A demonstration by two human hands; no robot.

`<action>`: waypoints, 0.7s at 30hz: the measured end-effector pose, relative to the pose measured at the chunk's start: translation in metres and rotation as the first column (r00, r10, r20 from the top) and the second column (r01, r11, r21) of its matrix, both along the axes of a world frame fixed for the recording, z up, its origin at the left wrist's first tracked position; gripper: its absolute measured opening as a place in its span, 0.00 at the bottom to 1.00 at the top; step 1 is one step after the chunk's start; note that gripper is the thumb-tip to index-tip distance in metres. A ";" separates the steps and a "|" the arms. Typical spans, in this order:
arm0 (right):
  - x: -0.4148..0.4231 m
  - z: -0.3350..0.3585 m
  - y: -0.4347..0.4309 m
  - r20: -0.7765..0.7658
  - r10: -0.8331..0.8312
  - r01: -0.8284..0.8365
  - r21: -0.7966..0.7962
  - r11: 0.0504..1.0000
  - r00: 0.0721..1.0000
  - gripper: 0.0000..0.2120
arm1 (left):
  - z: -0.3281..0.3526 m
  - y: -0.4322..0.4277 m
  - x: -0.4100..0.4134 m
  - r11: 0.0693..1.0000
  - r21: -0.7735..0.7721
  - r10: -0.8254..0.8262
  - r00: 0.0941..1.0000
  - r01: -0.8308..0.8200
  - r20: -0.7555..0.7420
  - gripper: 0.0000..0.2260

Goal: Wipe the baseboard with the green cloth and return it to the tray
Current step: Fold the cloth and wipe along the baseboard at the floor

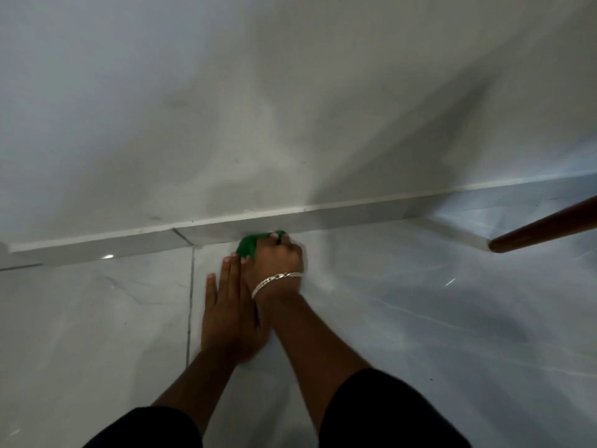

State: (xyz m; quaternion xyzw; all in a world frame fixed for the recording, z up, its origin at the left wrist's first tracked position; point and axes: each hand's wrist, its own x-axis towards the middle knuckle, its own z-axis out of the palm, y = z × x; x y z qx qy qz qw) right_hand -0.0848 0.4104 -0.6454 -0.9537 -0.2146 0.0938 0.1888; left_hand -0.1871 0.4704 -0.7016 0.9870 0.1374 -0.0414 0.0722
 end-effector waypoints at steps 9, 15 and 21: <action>0.082 -0.003 -0.147 0.035 -0.273 0.274 -0.061 0.960 0.961 0.15 | 0.000 0.000 -0.001 0.999 -0.013 0.036 0.999 -0.036 0.015 0.40; 0.088 -0.008 -0.147 0.035 -0.494 0.495 -0.031 0.868 0.869 0.16 | -0.001 -0.002 0.000 0.999 -0.014 0.039 0.999 -0.039 0.036 0.40; 0.032 -0.018 -0.046 0.019 -0.300 0.301 -0.025 0.953 0.954 0.22 | -0.007 -0.001 0.000 0.999 0.002 0.042 0.999 -0.042 0.024 0.40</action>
